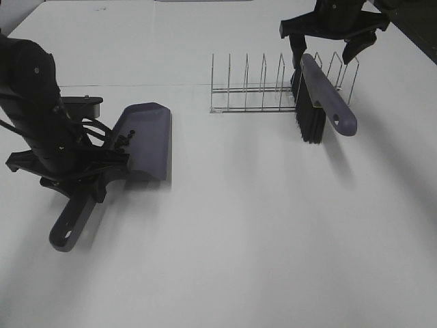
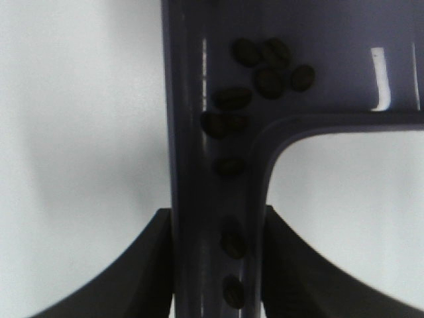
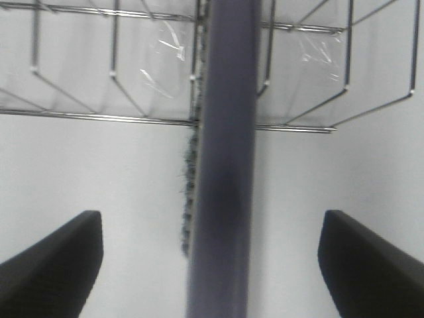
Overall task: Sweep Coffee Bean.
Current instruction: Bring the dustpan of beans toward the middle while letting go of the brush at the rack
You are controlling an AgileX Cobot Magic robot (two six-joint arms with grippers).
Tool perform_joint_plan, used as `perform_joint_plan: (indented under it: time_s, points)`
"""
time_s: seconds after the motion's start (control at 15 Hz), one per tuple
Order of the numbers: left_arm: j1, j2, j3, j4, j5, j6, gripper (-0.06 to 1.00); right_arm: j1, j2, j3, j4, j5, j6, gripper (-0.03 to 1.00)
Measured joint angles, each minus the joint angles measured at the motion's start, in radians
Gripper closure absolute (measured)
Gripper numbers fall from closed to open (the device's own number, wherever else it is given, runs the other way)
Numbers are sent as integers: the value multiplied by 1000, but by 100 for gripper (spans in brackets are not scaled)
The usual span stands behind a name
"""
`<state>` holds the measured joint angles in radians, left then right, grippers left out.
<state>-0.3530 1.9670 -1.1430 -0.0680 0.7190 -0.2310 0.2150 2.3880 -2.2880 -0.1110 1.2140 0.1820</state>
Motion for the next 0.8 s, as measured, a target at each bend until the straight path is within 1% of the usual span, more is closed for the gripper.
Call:
perform_joint_plan:
  time_s: [0.07, 0.13, 0.27, 0.33, 0.47, 0.67, 0.73, 0.8]
  points:
    - [-2, 0, 0, 0, -2, -6, 59, 3, -17, 0, 36, 1, -16, 20]
    - [-11, 0, 0, 0, -9, -8, 59, 13, -34, 2, 50, 2, -23, 20]
    - [-49, 0, 0, 0, -56, -21, 59, 38, -88, 47, 51, 2, -34, 21]
    - [-64, 0, 0, -1, -77, -43, 59, 45, -127, 95, 53, 2, -35, 21]
    - [-69, 0, 0, 7, -93, -79, 59, 54, -213, 205, 51, 3, -37, 21]
    - [-68, 15, 0, 27, -105, -90, 59, 54, -339, 388, 49, 3, -37, 21]
    - [-69, 24, -1, 27, -105, -90, 59, 54, -362, 411, 49, 3, -37, 21]
    - [-69, 72, -1, 27, -108, -91, 59, 54, -453, 522, 51, 3, -29, 21]
